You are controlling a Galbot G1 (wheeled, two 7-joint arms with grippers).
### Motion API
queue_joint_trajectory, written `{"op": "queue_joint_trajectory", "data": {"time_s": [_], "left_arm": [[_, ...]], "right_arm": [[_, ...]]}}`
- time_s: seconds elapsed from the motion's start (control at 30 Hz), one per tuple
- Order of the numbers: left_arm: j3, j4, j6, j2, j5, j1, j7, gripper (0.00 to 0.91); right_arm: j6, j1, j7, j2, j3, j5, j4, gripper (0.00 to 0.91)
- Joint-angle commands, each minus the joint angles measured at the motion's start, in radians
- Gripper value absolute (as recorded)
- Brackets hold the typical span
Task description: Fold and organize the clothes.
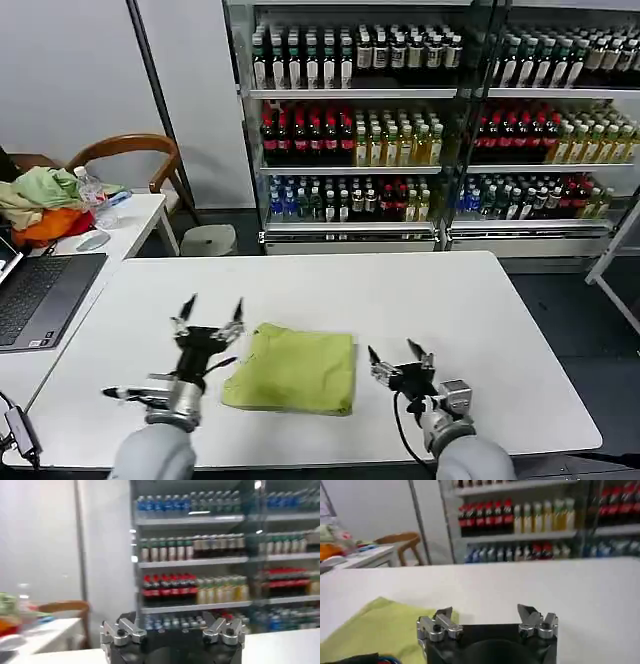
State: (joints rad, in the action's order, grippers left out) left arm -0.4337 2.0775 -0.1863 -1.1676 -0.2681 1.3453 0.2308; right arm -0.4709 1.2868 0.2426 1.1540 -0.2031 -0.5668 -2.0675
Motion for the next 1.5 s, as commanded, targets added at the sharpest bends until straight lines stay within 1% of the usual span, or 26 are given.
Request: {"op": "queue_joint_trajectory", "data": {"time_s": [0.03,0.1,0.2,0.37,0.4,0.43,0.47,0.5,0.53,0.63,0.8,1.07,1.17,1.23,1.3,1.4,1.5], "left_arm": [[-0.173,-0.010,0.031,0.061,0.007,0.087,-0.018,0.907],[-0.160,-0.012,0.027,0.057,0.007,0.083,-0.016,0.907],[-0.154,-0.015,0.027,0.051,0.008,0.080,-0.015,0.907],[-0.149,-0.024,0.026,0.047,0.010,0.075,-0.013,0.907],[-0.149,-0.024,0.025,0.045,0.010,0.075,-0.012,0.907],[-0.149,-0.025,0.025,0.044,0.010,0.074,-0.012,0.907],[-0.149,-0.027,0.025,0.043,0.010,0.074,-0.010,0.907],[-0.149,-0.029,0.025,0.042,0.010,0.074,-0.010,0.907],[-0.149,-0.030,0.025,0.042,0.010,0.074,-0.009,0.907],[-0.148,-0.033,0.026,0.039,0.010,0.075,-0.006,0.907],[-0.141,-0.041,0.023,0.035,0.011,0.072,0.001,0.907],[-0.134,-0.042,0.023,0.035,0.011,0.069,0.006,0.907],[-0.133,-0.042,0.022,0.034,0.011,0.069,0.006,0.907],[-0.132,-0.040,0.022,0.033,0.012,0.070,0.007,0.907],[-0.132,-0.039,0.024,0.032,0.011,0.074,0.009,0.907],[-0.133,-0.036,0.023,0.028,0.011,0.078,0.012,0.907],[-0.135,-0.031,0.024,0.026,0.010,0.081,0.013,0.907]], "right_arm": [[-0.099,-0.067,0.013,0.048,0.100,-0.187,0.052,0.907],[-0.106,-0.074,0.031,0.052,0.092,-0.228,0.080,0.907],[-0.107,-0.072,0.038,0.047,0.085,-0.262,0.095,0.907],[-0.107,-0.063,0.037,0.049,0.097,-0.277,0.090,0.907],[-0.107,-0.062,0.038,0.049,0.102,-0.282,0.090,0.806],[-0.107,-0.061,0.039,0.049,0.104,-0.284,0.091,0.605],[-0.107,-0.062,0.038,0.051,0.106,-0.284,0.095,0.161],[-0.107,-0.064,0.037,0.052,0.107,-0.285,0.098,0.020],[-0.106,-0.065,0.037,0.053,0.107,-0.286,0.099,0.000],[-0.107,-0.067,0.049,0.054,0.106,-0.318,0.104,0.000],[-0.106,-0.066,0.046,0.061,0.108,-0.333,0.108,0.000],[-0.097,-0.067,0.039,0.066,0.104,-0.328,0.114,0.000],[-0.081,-0.073,0.021,0.065,0.098,-0.293,0.108,0.000],[-0.069,-0.085,0.005,0.064,0.091,-0.210,0.099,0.000],[-0.062,-0.097,-0.007,0.060,0.083,-0.156,0.082,0.000],[-0.068,-0.121,-0.008,0.047,0.070,-0.145,0.066,0.000],[-0.078,-0.150,-0.012,0.038,0.055,-0.145,0.084,0.000]]}}
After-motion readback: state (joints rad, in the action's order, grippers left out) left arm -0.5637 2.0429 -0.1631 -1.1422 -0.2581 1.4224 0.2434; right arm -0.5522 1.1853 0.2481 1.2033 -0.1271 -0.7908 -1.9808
